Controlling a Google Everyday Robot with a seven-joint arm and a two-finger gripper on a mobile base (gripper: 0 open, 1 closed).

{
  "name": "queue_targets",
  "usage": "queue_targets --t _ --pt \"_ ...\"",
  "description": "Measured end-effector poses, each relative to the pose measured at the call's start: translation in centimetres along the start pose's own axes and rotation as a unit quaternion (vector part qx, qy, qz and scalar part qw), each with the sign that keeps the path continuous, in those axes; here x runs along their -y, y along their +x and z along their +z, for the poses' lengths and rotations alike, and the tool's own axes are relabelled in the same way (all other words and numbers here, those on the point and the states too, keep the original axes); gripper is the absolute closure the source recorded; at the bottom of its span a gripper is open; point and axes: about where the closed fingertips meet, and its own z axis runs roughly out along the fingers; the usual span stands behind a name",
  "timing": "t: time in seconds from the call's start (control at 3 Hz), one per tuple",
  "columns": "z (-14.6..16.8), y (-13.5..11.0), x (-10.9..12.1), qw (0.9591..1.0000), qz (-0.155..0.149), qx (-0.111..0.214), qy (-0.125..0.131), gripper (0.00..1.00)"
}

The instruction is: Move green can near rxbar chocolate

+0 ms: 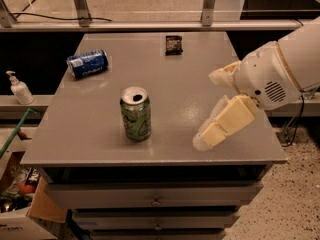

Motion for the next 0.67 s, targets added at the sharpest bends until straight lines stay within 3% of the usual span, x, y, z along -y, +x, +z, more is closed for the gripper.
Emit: queue_targets --t 0.33,0.67 --pt "0.0 0.0 0.0 1.0000 0.000 0.000 0.000 0.00" --pt "1.7 -0.3 -0.1 0.9997 0.003 0.024 0.001 0.00"
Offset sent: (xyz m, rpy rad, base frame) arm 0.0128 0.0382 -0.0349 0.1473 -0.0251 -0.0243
